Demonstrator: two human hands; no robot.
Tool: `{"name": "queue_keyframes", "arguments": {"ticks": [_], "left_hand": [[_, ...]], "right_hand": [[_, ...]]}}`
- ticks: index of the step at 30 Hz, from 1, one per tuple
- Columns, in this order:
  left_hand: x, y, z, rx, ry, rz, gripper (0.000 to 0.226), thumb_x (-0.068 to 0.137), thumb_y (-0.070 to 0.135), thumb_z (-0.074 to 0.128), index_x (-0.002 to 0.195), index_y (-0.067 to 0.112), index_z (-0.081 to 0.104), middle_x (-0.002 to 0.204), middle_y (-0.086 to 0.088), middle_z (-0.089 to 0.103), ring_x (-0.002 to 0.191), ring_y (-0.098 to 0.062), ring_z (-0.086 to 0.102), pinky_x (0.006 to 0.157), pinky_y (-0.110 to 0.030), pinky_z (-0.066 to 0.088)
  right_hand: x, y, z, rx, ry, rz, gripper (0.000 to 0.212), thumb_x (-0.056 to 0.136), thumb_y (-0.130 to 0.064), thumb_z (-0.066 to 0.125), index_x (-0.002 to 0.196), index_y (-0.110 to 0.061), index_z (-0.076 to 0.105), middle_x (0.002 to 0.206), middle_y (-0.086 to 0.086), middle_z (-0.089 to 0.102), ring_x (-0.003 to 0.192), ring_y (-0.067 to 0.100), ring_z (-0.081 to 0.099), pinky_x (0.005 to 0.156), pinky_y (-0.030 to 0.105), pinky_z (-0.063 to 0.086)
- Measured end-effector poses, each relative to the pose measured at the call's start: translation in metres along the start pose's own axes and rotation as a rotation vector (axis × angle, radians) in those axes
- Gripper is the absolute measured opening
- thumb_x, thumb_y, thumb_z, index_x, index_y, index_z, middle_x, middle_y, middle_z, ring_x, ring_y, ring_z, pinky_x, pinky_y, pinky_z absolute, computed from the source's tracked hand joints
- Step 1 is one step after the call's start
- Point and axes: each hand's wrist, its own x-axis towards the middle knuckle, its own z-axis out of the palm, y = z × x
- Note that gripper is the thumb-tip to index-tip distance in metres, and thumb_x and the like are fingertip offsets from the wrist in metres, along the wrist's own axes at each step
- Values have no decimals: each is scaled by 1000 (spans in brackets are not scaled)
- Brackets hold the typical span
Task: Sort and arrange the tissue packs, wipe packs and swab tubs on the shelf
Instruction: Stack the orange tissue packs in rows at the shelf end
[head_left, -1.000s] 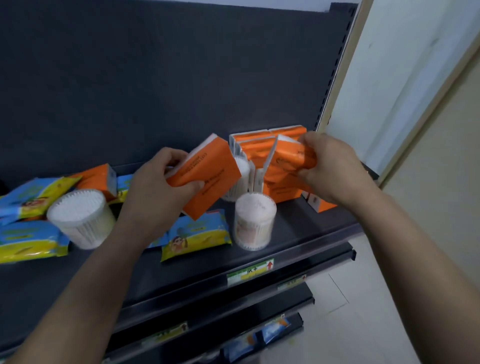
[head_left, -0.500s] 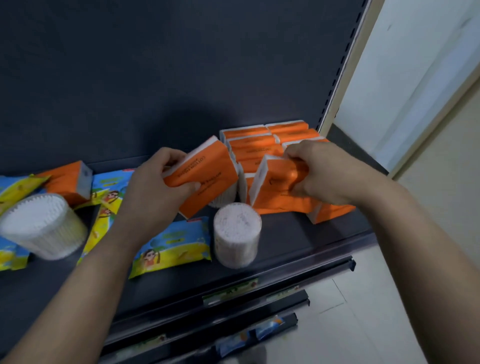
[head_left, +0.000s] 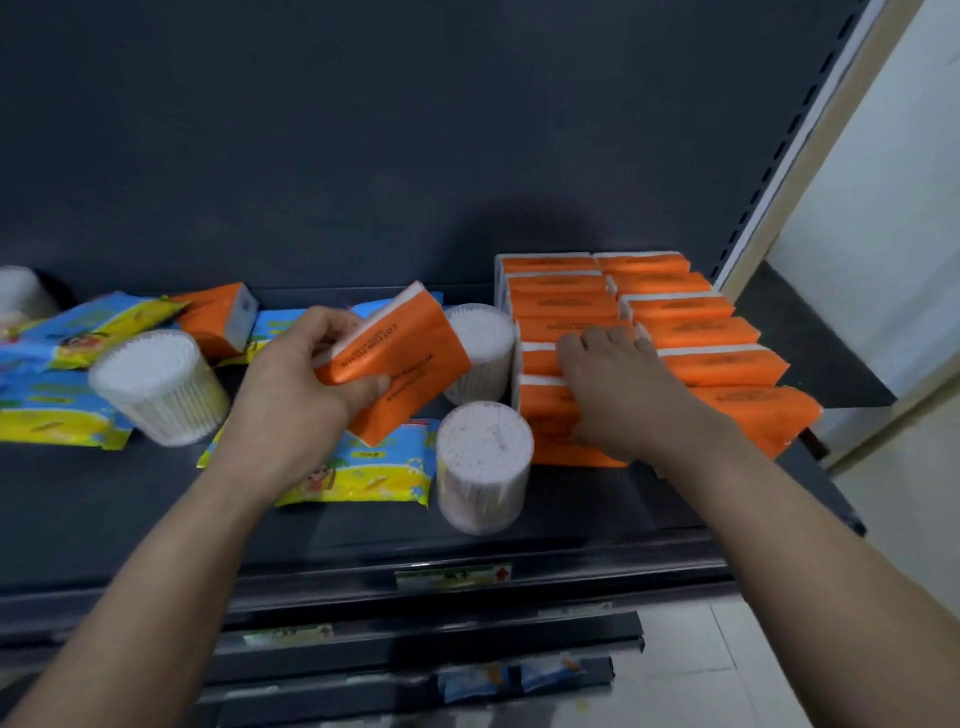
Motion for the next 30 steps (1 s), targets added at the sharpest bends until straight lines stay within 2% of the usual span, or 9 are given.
{"name": "queue_keyframes", "arguments": {"ticks": [2,5,7,10,15,19,23,27,30], "left_hand": [[1,-2,-2,4,7,-10,34,70,3,75,97,17,59,83,12,64,65,7,56,62,-6,44],[6,-9,-7,29,25,-14,34,70,4,75,96,19,59,83,10,65,69,1,58,66,-15,47],[12,-14,-11,48,28,-27,34,69,3,75,96,19,59,83,7,66,72,-8,60,70,-25,49],[22,-21,-18,64,10,-49,32,70,2,73,94,19,59,82,2,66,73,-14,61,69,-31,50],[44,-29,-33,93,-7,-43,30,72,6,73,96,19,59,80,7,63,63,1,56,56,-10,42],[63,-35,-38,115,-53,-10,32,72,10,74,96,21,58,80,15,58,73,-3,56,60,-12,41],[79,-46,-41,106,-115,-16,30,73,13,74,95,25,58,81,15,58,76,-2,56,64,-19,42],[91,-53,-47,104,-132,-10,31,74,15,73,97,25,57,84,18,55,76,2,52,60,-11,37],[96,-55,-54,103,-118,18,32,73,12,74,96,24,56,81,21,52,72,6,50,56,-1,36]], "right_hand": [[3,3,-4,67,-60,-18,52,77,-31,69,118,-13,41,127,11,45,119,30,41,102,42,32],[7,5,-21,231,-95,-48,48,73,-44,71,101,-20,40,116,5,50,105,22,44,87,35,36],[13,2,-30,331,-35,-55,43,77,-40,68,108,-17,48,117,5,53,105,22,48,88,35,41],[31,-9,-38,370,90,-68,48,81,-34,66,122,-14,52,126,9,54,118,26,48,97,40,40],[65,-32,-33,256,49,-48,65,79,-43,67,134,-16,44,134,11,47,125,31,38,102,38,34],[81,-45,-29,207,-48,0,77,78,-45,67,141,-18,33,142,11,39,132,31,30,104,40,28],[92,-54,-31,128,-139,50,80,75,-51,66,140,-20,33,140,8,43,129,30,32,100,42,27],[97,-61,-36,117,-149,87,82,71,-54,67,138,-19,36,136,9,45,127,28,32,100,40,26],[97,-70,-45,240,-141,109,87,71,-48,72,141,-16,32,138,11,39,130,29,34,104,38,34]]}}
